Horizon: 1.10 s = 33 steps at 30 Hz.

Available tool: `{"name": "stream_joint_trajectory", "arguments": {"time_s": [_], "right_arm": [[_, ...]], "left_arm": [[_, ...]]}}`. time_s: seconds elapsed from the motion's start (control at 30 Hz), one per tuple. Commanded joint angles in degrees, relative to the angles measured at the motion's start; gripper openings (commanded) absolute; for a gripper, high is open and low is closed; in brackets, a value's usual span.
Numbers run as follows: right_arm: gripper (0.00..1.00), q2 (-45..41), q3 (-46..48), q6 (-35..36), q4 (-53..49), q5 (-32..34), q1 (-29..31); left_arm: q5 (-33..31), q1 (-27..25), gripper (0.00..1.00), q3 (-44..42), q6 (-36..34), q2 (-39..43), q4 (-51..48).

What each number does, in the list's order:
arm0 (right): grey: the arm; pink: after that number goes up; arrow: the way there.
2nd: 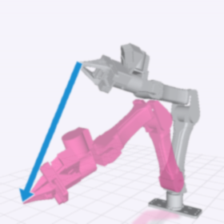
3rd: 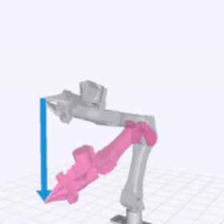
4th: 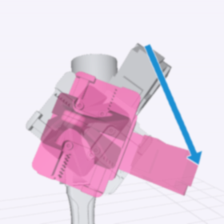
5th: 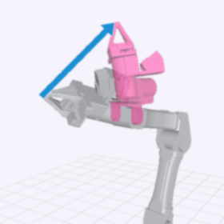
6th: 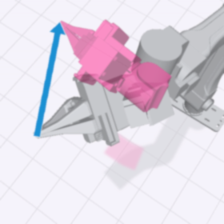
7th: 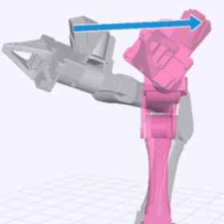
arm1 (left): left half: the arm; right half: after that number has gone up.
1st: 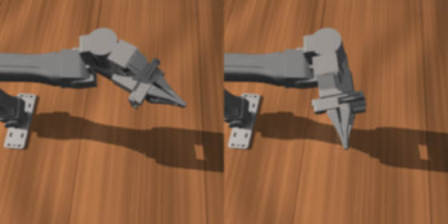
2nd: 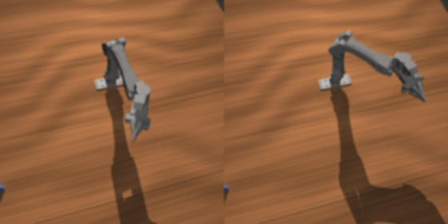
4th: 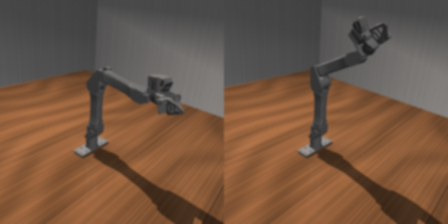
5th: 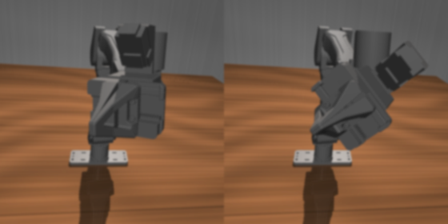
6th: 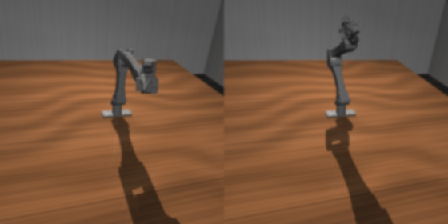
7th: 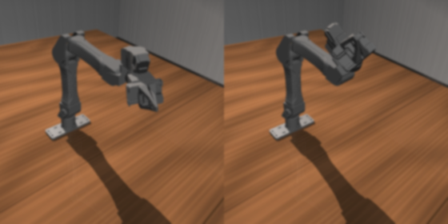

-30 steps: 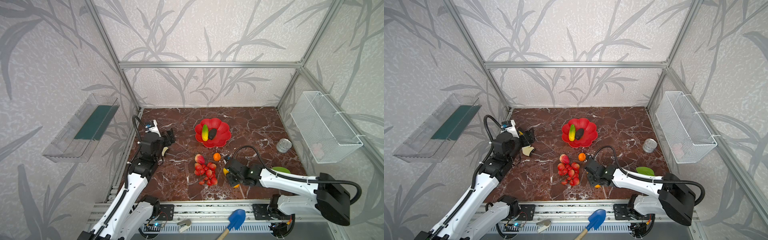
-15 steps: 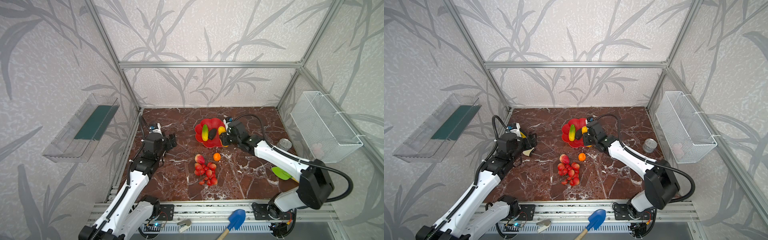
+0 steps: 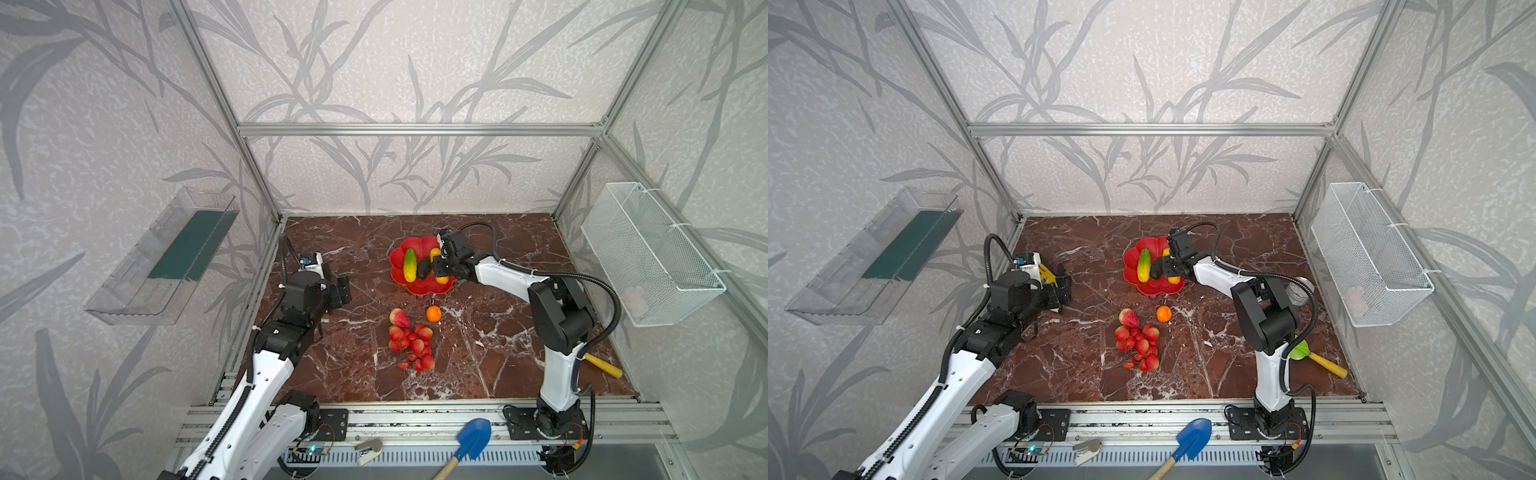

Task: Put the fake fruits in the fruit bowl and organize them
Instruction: 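Place the yellow mango in the bowl beside the avocado with the right gripper, then grasp the pink peach with the left gripper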

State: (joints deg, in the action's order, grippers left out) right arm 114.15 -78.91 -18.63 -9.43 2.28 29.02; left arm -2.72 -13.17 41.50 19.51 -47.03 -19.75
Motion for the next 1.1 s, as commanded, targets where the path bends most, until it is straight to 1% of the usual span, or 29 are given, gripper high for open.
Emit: {"name": "stream_joint_trajectory", "arguments": {"time_s": [0.0,0.07,0.17,0.23,0.33,0.4,0.43,0.53,0.6,0.77,0.83,1.07], "right_arm": [[0.51,1.4,-2.9,-1.5,0.0,-0.3,-0.6],[0.63,1.2,-3.0,-2.2,-0.1,-1.5,-1.0],[0.74,-1.6,-1.6,-2.4,0.2,-1.4,-1.1],[0.79,-5.0,0.2,-2.4,1.1,-0.8,-1.1],[0.85,-11.7,5.0,-2.3,3.5,-0.5,-1.1],[0.89,-15.9,9.7,-2.9,5.6,-0.7,-1.1],[0.91,-19.9,12.5,-3.3,6.6,-0.6,-1.1],[0.96,-27.9,20.8,-4.1,8.7,0.0,-1.1],[1.0,-32.6,25.5,-4.1,8.6,0.6,-1.1],[0.99,-42.9,34.1,-3.5,5.0,1.9,-1.2],[0.99,-45.6,36.1,-2.9,3.5,2.3,-1.2],[0.99,-50.4,38.6,-0.7,0.7,4.0,-1.2]], "left_arm": [[1.8,0.2,0.89,-0.2,-1.1,-0.3,-0.8],[3.0,0.2,0.89,-0.2,-0.9,-1.0,-0.1],[4.0,0.2,0.88,0.0,-0.1,-2.2,0.8],[4.9,0.2,0.88,0.0,0.6,-2.9,1.4],[8.7,0.2,0.87,0.0,2.1,-4.8,3.2],[11.5,0.1,0.86,0.4,3.7,-7.0,4.0],[13.2,0.2,0.85,0.7,4.8,-8.5,4.3],[17.2,-0.6,0.81,1.2,7.7,-13.3,6.0],[17.7,-2.1,0.8,1.5,9.4,-16.0,6.8],[15.5,-9.7,0.8,3.0,11.4,-22.7,9.3],[15.9,-11.7,0.8,3.9,12.8,-26.1,9.7],[13.8,-15.7,0.78,5.2,16.6,-33.9,9.4]]}}
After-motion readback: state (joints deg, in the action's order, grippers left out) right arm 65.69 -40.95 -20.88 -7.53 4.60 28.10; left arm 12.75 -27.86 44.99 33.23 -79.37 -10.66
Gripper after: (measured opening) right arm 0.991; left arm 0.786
